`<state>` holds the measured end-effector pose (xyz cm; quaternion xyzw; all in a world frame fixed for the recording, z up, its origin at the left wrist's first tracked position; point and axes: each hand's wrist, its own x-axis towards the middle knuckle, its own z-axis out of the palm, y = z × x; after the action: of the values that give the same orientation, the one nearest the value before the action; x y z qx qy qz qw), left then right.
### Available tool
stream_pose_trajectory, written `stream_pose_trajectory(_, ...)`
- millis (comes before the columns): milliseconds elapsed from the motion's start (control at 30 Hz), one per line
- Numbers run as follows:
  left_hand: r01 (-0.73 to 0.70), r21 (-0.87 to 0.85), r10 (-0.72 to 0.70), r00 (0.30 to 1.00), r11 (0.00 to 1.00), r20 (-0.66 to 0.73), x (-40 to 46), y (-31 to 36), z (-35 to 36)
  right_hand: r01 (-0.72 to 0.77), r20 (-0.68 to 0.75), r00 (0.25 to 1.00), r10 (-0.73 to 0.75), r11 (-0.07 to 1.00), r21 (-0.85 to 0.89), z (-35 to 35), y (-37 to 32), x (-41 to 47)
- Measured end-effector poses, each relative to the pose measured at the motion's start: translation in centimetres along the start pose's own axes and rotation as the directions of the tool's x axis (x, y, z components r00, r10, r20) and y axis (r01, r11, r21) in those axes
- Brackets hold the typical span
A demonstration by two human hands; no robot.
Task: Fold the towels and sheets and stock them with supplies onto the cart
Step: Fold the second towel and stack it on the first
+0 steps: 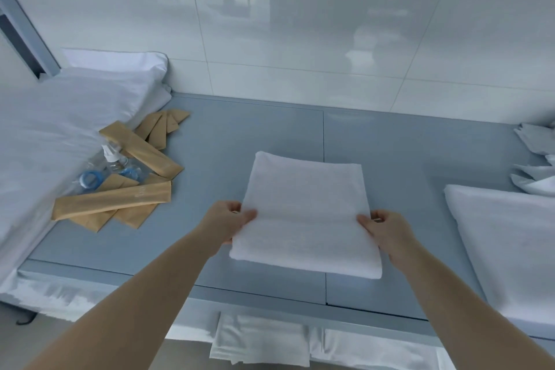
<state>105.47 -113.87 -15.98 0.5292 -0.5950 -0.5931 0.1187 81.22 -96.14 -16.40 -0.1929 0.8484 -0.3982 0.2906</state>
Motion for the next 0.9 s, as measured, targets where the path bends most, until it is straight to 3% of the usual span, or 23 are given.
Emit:
stream_pose_trajectory(67, 0.021, 0.028, -0.019, 0.997, 0.999, -0.069, -0.2, 0.1, -0.3, -0.085, 0.040, 0.996, 0.080, 0.989, 0.125, -0.6, 0.1, -0.4)
stream_pose_trajectory(133, 0.100, -0.057, -0.102, 0.994, 0.993, -0.026, -0.4, 0.2, -1.1, -0.170, 0.141, 0.980, 0.140, 0.957, 0.235, -1.7, 0.3, -0.9)
stream_pose_trajectory(233, 0.151, -0.031, -0.148, 0.986, 0.988, 0.080, -0.7, 0.1, -1.4, -0.220, 0.280, 0.945, 0.169, 0.962, 0.162, -2.3, 0.8, -1.8)
stream_pose_trajectory(400, 0.081, 0.033, -0.083, 0.996, 0.996, 0.043, -0.9, -0.4, -0.4, -0.114, 0.070, 0.991, 0.116, 0.993, -0.038, -0.2, 1.0, -1.9)
stream_pose_trajectory(433, 0.031, 0.128, -0.031, 1.000, 0.991, -0.002, -1.1, -0.4, -0.3, -0.072, 0.023, 0.997, 0.075, 0.991, -0.117, 0.0, 0.9, -2.0)
stream_pose_trajectory(500, -0.135, 0.478, 0.222, 0.966, 0.868, -0.130, -1.3, -0.4, -0.2, 0.032, -0.103, 0.992, -0.067, 0.951, -0.307, 0.2, 0.8, -2.6)
stream_pose_trajectory(533, -0.229, 0.602, 0.401, 0.901, 0.765, -0.166, -1.5, -0.2, 0.1, 0.087, -0.176, 0.969, -0.170, 0.912, -0.400, 0.5, 0.6, -3.1)
stream_pose_trajectory(600, -0.441, 0.678, 0.671, 0.734, 0.588, -0.104, -2.3, 0.6, 1.3, 0.259, -0.202, 0.890, -0.408, 0.819, -0.512, 2.0, -0.5, -4.2)
stream_pose_trajectory(633, -0.527, 0.697, 0.742, 0.670, 0.486, -0.010, -2.4, 0.8, 2.4, 0.372, -0.123, 0.855, -0.504, 0.761, -0.532, 3.2, -1.2, -4.8)
stream_pose_trajectory(667, -0.572, 0.727, 0.761, 0.640, 0.380, 0.105, -2.4, 0.8, 3.7, 0.482, 0.007, 0.822, -0.570, 0.688, -0.543, 4.6, -1.9, -5.2)
stream_pose_trajectory(733, -0.549, 0.804, 0.709, 0.660, 0.229, 0.248, -2.0, 0.0, 6.3, 0.604, 0.234, 0.766, -0.598, 0.546, -0.580, 8.0, -2.8, -5.5)
stream_pose_trajectory(800, -0.488, 0.851, 0.658, 0.708, 0.194, 0.256, -1.0, -1.1, 7.2, 0.592, 0.291, 0.779, -0.556, 0.499, -0.633, 10.2, -2.7, -5.3)
stream_pose_trajectory(900, -0.455, 0.867, 0.673, 0.708, 0.203, 0.214, -0.1, -2.6, 7.1, 0.543, 0.261, 0.800, -0.540, 0.466, -0.699, 11.1, -1.4, -4.7)
